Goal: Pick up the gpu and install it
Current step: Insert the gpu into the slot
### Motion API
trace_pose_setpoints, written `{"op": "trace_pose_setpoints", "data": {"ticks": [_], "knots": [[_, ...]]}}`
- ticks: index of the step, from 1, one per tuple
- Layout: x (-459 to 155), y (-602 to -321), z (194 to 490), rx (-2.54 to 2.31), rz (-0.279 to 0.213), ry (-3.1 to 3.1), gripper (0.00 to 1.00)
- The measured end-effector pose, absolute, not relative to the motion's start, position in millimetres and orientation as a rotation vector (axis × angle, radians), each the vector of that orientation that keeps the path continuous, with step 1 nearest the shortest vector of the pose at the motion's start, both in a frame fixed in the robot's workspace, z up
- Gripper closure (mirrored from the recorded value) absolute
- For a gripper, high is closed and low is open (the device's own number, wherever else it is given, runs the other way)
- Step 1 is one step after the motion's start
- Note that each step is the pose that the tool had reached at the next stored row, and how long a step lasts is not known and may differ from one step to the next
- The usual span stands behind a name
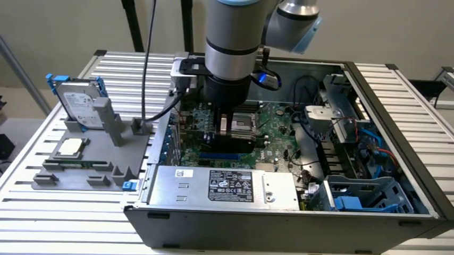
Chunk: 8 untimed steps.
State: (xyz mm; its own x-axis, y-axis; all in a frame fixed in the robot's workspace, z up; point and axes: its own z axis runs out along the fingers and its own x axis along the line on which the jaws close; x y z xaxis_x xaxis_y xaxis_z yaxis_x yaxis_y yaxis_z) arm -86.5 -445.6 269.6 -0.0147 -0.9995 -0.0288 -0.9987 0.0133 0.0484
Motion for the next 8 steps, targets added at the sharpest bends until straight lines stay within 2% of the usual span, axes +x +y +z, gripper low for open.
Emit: {"op": "trace_pose_setpoints", "data": {"ticks": [8], "knots": [[-89.4, -445.6, 266.8, 2.189, -0.084, -2.235, 0.73]]}}
